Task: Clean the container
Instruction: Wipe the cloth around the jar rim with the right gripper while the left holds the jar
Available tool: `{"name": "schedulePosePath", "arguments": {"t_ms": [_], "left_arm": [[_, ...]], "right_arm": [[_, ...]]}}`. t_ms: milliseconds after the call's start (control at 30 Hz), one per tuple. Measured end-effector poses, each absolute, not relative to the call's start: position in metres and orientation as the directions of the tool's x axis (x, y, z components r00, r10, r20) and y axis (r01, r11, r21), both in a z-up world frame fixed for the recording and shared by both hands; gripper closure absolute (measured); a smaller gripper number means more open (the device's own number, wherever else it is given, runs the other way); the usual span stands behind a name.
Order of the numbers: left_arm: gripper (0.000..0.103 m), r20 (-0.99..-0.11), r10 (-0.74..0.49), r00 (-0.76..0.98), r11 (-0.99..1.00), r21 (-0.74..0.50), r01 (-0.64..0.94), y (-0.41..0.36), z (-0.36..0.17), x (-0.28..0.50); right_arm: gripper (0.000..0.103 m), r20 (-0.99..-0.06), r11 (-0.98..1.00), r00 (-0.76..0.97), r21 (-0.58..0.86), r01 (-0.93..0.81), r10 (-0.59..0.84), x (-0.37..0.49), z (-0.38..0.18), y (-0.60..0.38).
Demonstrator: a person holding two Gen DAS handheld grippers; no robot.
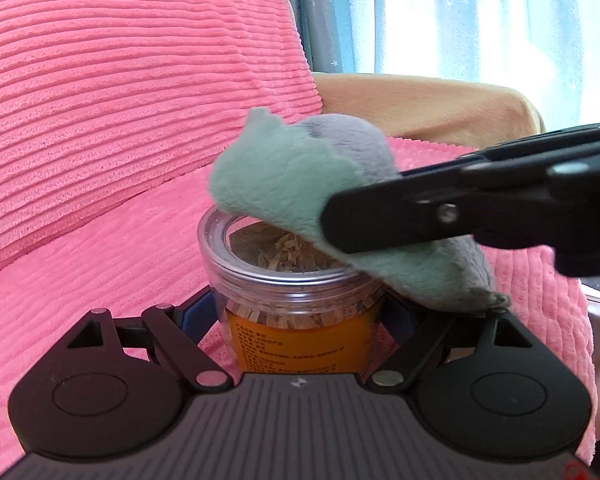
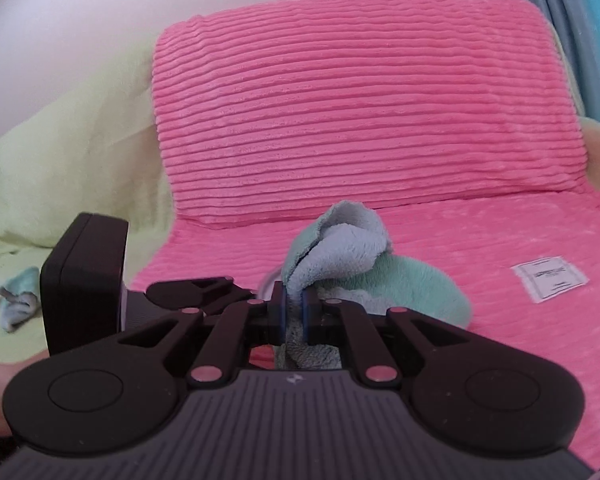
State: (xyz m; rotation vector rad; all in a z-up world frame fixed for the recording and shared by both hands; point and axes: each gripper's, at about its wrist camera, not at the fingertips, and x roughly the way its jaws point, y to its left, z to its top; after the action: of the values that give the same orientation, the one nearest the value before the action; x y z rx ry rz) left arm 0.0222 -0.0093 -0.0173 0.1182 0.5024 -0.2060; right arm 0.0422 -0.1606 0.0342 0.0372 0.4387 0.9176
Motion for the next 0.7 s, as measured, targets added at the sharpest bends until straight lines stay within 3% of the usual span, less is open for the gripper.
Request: {"name": "schedulePosePath", "arguments": {"t_ms": [300, 700], "left_arm": [[0.018, -0.489, -0.164, 0.857, 0.973, 0.06, 0.221, -0.009, -0.018, 0.022], [0.018, -0.489, -0.172, 0.855, 0.972, 0.06, 0.229, -0.008, -0.018, 0.024]], "right_arm": [[0.098, -0.352, 0.662, 0.59, 0.132, -0.738, 0.727, 0.059, 0.033, -0.141], [0.098, -0.369, 0.693, 0.614, 0.133, -0.709, 0.698, 0.061, 0.03, -0.155]]}}
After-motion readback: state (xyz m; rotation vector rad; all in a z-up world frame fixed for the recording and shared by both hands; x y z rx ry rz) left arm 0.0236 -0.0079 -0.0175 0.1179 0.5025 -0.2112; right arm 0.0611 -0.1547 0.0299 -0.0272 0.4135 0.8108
